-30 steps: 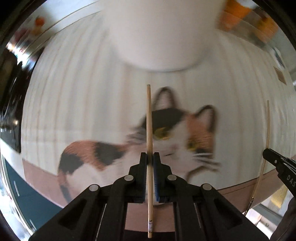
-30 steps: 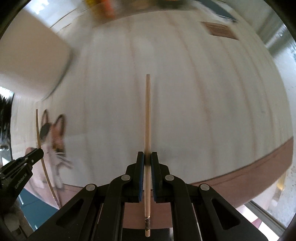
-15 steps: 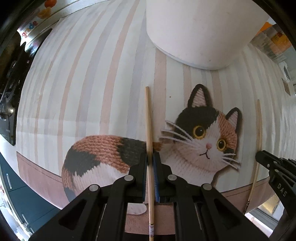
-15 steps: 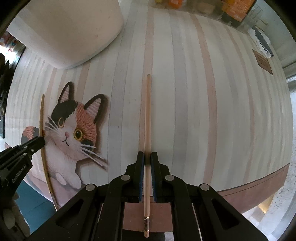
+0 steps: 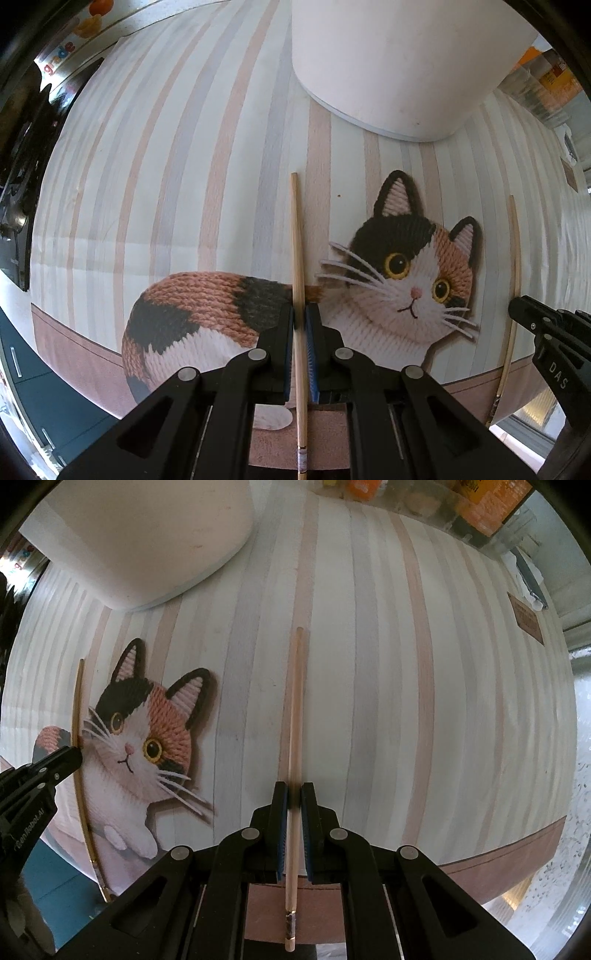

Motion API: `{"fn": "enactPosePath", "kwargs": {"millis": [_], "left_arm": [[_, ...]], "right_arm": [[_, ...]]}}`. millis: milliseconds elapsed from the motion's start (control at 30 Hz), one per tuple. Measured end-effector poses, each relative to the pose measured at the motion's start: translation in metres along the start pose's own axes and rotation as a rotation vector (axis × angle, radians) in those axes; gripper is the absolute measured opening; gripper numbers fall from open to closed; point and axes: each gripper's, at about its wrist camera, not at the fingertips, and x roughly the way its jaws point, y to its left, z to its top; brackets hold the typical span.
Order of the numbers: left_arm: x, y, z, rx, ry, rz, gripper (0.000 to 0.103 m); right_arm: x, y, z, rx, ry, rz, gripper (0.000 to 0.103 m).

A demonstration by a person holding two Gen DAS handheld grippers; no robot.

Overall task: Organize utensils
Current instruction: 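Lower both tools to the mat and grasp one chopstick each, then raise both chopsticks over the pink holder, insert them and open both tools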

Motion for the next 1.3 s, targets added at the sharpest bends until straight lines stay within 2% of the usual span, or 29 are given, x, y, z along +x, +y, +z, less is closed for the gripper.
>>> {"fn": "enactPosePath", "kwargs": {"millis": [233,400,700,900,1100,1300], "left_arm": [[0.000,0.002,0.000,-0.011,0.002,-0.001,0.004],[-0.026,0.006,-0.002,-0.019,-0.060,0.008,0.004],[-0.127,0.034,0.006,-0.107,-0.296,-0.024,0.004],[-0.196,0.054,0.020,-0.172,-0.448,-0.077,0.004],[-0.257,0.067,0.038,-0.209,-0.583,-0.117,0.004],[-0.318,0.070,0.062,-0.202,-0.707,-0.146,0.004]], "right_arm": [[0.012,0.005,-0.014,0.010,-0.016,-0.001,0.008],[0.000,-0.003,-0.026,0.055,-0.077,0.023,0.007],[-0.069,-0.013,-0.033,0.124,-0.278,0.093,0.007],[-0.129,-0.021,-0.025,0.189,-0.443,0.177,0.007],[-0.195,-0.029,-0.005,0.243,-0.611,0.252,0.007],[-0.254,-0.037,0.031,0.274,-0.746,0.282,0.007]]}}
